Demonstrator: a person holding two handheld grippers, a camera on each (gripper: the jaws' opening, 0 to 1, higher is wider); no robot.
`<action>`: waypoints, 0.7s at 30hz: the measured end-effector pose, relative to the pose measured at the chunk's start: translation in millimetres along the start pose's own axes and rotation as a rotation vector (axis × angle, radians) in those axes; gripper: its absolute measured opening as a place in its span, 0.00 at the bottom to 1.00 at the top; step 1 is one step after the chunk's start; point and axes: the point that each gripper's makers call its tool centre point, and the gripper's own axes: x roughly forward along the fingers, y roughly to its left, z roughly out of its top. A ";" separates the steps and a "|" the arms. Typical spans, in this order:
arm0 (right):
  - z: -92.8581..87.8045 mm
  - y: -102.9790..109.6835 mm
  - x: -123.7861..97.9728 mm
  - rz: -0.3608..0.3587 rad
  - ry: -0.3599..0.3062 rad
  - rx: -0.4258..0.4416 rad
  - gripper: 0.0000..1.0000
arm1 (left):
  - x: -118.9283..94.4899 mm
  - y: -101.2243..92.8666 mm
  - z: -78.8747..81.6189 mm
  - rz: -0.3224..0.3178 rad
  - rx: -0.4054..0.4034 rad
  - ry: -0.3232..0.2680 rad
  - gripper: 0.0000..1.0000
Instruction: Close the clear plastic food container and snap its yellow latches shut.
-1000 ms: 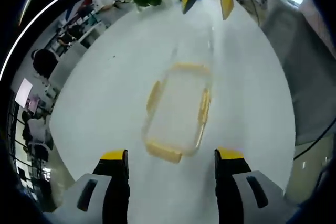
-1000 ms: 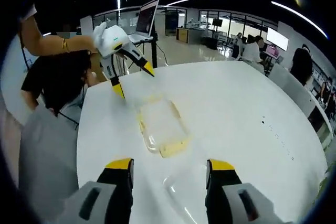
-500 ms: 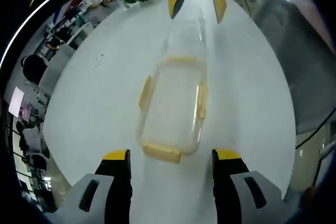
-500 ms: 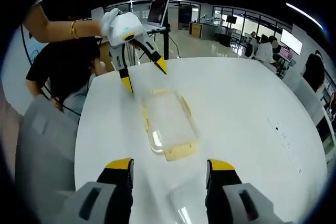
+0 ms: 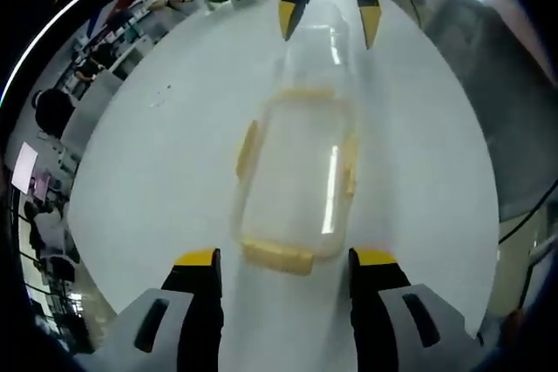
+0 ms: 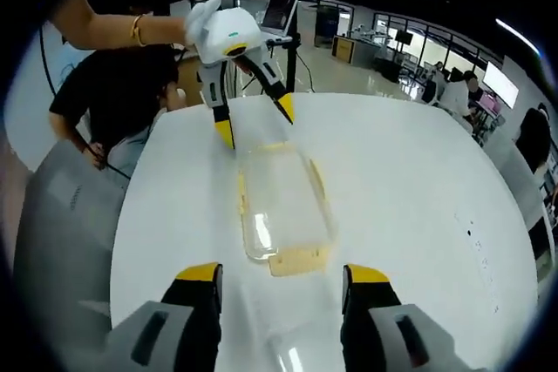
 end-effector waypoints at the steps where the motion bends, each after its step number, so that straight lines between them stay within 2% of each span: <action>1: -0.4 -0.3 1.7 0.001 0.003 -0.004 0.54 | 1.5 1.3 -1.1 -0.001 0.001 0.003 0.57; 5: -3.1 -1.5 9.4 0.011 0.020 -0.020 0.54 | 3.7 1.8 0.4 -0.010 -0.003 -0.008 0.57; 12: -4.6 -2.2 24.4 0.033 0.049 -0.054 0.54 | 9.9 3.1 -5.8 -0.032 0.011 0.008 0.55; 21: -5.6 -6.0 37.3 0.032 0.062 -0.087 0.53 | 15.0 0.3 -1.4 -0.059 0.006 0.002 0.52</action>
